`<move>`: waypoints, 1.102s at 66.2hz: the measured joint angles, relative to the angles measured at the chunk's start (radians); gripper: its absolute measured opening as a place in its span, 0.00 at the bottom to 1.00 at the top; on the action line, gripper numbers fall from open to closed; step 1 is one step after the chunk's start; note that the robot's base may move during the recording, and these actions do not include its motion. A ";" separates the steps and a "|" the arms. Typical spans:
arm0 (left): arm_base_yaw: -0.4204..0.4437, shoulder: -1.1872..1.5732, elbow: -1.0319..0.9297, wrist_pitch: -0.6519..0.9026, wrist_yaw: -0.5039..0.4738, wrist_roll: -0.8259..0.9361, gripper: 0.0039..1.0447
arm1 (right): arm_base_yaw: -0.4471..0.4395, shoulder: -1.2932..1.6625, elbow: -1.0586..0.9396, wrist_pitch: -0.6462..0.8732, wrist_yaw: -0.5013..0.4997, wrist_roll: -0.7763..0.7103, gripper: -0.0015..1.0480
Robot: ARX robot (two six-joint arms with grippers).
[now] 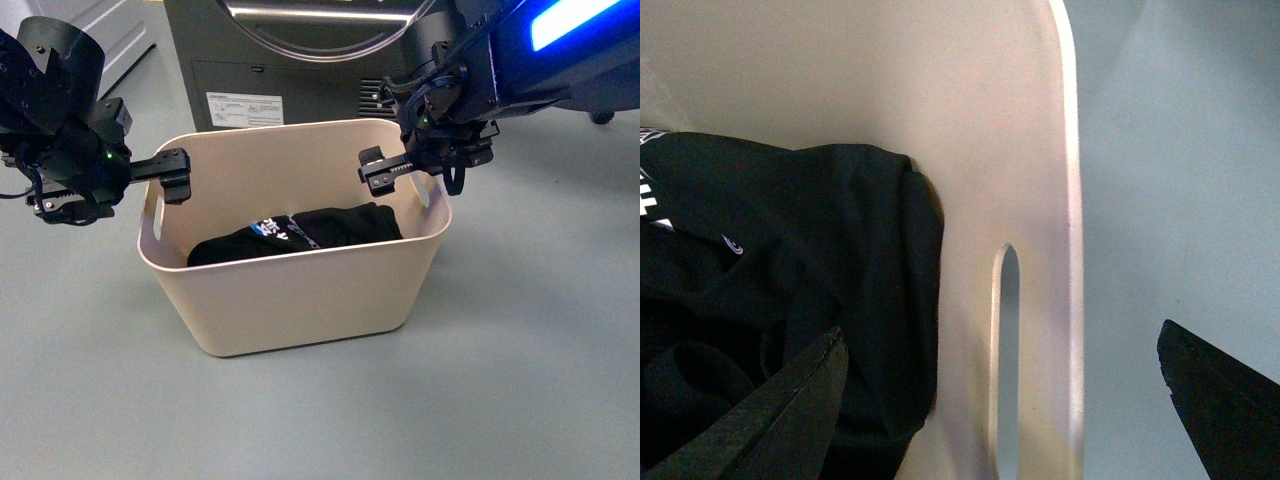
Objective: Move hamper under clothes hanger
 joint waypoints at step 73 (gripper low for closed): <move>-0.013 0.061 0.065 0.010 -0.059 0.040 0.04 | -0.019 -0.103 -0.229 0.052 -0.003 0.037 0.03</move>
